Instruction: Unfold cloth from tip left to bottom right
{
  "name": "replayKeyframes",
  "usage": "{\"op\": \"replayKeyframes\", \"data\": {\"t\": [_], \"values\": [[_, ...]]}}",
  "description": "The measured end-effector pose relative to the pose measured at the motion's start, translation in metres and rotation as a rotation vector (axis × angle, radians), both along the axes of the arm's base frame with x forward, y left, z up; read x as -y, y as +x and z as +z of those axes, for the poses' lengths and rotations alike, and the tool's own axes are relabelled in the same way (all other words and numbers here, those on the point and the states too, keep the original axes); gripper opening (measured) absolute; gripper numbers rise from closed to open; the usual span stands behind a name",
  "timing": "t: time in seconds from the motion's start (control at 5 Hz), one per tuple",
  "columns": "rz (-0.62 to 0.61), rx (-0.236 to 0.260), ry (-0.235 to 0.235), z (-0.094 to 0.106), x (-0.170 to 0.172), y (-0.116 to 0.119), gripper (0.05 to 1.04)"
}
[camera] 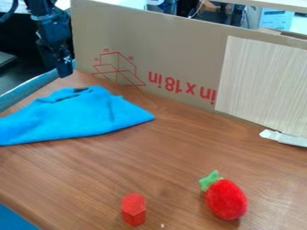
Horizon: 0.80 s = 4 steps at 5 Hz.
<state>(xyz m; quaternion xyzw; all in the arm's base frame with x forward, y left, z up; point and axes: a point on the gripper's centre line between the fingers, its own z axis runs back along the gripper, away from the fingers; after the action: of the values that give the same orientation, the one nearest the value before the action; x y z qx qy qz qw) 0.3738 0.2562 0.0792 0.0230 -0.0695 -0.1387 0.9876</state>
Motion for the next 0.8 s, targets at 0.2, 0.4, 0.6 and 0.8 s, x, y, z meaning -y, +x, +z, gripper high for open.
{"op": "replayKeyframes", "data": {"t": [0.2,0.4,0.6,0.8], "values": [[0.007,-0.04,-0.024,-0.022,0.001,-0.002,1.0],[0.038,-0.059,0.019,-0.037,-0.003,0.001,1.0],[0.031,-0.082,0.035,-0.052,0.002,0.005,1.0],[0.029,-0.078,0.041,-0.052,0.0,0.007,1.0]]}}
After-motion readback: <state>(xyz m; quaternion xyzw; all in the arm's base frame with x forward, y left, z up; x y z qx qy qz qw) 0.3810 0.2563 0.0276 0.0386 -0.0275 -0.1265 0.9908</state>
